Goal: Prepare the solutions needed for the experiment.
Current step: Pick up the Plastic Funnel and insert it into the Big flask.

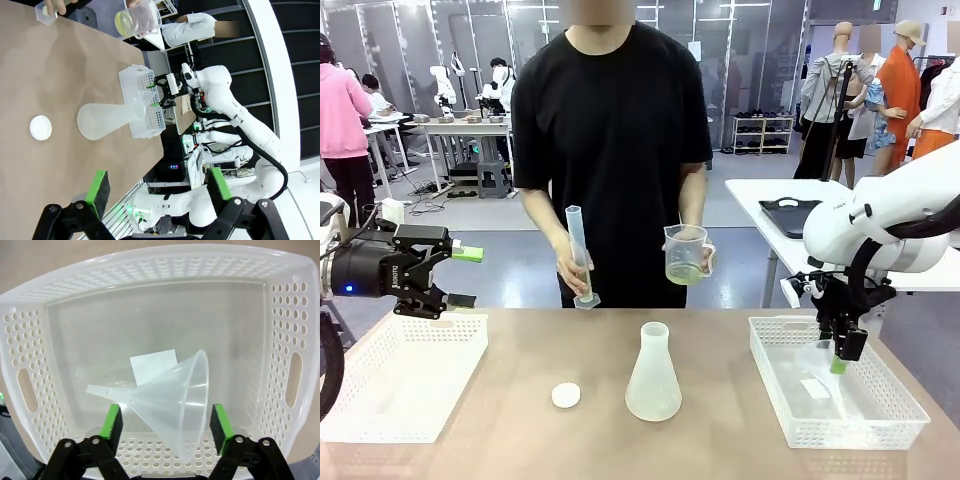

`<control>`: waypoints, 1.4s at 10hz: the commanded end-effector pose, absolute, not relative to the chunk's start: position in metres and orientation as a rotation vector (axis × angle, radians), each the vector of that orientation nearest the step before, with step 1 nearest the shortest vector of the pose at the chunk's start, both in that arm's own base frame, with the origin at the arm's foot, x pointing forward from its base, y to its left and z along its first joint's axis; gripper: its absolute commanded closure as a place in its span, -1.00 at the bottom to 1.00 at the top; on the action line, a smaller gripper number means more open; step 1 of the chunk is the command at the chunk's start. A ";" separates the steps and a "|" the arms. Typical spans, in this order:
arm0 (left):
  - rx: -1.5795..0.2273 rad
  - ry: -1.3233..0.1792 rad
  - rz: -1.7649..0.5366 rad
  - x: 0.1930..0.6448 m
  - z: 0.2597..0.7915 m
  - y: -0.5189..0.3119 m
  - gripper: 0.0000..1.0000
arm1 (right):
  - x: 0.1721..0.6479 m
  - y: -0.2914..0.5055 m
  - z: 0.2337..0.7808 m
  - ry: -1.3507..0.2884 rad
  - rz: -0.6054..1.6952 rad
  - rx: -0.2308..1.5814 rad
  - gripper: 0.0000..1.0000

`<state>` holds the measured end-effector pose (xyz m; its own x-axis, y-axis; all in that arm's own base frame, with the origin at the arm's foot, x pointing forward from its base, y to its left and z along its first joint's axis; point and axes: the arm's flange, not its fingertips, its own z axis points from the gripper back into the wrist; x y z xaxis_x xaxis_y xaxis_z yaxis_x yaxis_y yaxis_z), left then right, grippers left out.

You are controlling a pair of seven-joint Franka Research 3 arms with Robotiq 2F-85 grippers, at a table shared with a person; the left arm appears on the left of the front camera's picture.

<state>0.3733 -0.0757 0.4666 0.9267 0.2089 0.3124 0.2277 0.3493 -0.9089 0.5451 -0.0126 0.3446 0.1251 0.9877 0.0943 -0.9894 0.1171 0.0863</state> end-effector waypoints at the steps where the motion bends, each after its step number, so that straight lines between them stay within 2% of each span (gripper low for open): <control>1: -1.252 -0.411 -0.002 0.373 0.469 -0.079 -1.00 | 0.551 -0.014 0.349 -0.010 1.464 0.163 -0.28; 2: -1.252 -0.411 -0.002 0.373 0.469 -0.079 -1.00 | 0.553 -0.014 0.348 -0.016 1.463 0.175 -0.50; 3: -1.252 -0.411 -0.002 0.373 0.469 -0.079 -1.00 | 0.554 -0.015 0.347 -0.017 1.465 0.177 0.12; 4: -1.252 -0.411 -0.002 0.373 0.469 -0.079 -1.00 | 0.555 -0.014 0.347 -0.008 1.468 0.177 -0.10; 5: -1.252 -0.411 -0.002 0.373 0.469 -0.079 -1.00 | 0.556 -0.014 0.347 -0.004 1.466 0.179 0.52; 6: -1.252 -0.411 -0.002 0.373 0.469 -0.079 -1.00 | 0.557 -0.014 0.347 0.002 1.471 0.181 0.30; 7: -1.252 -0.411 -0.002 0.373 0.469 -0.079 -1.00 | 0.558 -0.014 0.347 0.002 1.464 0.188 0.92; 8: -1.252 -0.411 -0.002 0.373 0.469 -0.079 -1.00 | 0.559 -0.015 0.347 0.004 1.461 0.192 0.70; 9: -1.252 -0.411 -0.002 0.373 0.469 -0.079 -1.00 | 0.559 -0.015 0.348 0.009 1.465 0.191 1.00; 13: -1.252 -0.411 -0.002 0.373 0.469 -0.079 -1.00 | 0.555 -0.010 0.356 0.046 1.436 0.161 1.00; 14: -1.252 -0.411 -0.002 0.373 0.469 -0.079 -1.00 | 0.547 -0.006 0.371 -0.001 1.419 0.108 1.00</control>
